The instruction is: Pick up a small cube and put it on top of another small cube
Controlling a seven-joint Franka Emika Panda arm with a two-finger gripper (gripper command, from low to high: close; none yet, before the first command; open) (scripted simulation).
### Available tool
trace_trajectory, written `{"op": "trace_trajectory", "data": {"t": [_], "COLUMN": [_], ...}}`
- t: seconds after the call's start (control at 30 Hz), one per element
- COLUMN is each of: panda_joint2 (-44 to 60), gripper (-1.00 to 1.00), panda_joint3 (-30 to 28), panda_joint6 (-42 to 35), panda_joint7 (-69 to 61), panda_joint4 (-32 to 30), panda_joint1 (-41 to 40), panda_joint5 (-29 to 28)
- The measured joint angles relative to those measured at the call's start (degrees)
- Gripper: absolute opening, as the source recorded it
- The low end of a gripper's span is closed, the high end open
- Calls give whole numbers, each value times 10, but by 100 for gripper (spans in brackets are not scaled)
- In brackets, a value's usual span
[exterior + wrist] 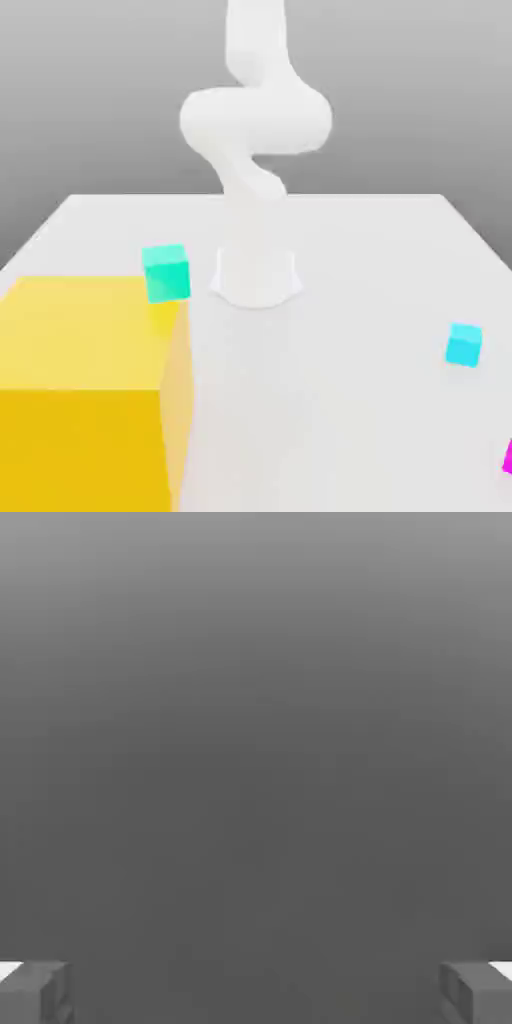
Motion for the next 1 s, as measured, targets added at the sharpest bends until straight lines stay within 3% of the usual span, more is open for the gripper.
{"op": "trace_trajectory", "data": {"t": [0.57, 1.0], "panda_joint2": [356, 622], "gripper": [0, 0], "panda_joint3": [134, 180], "panda_joint6": [82, 148], "panda_joint7": [18, 19], "panda_joint4": [27, 47], "panda_joint1": [59, 153], "panda_joint5": [-98, -153]}}
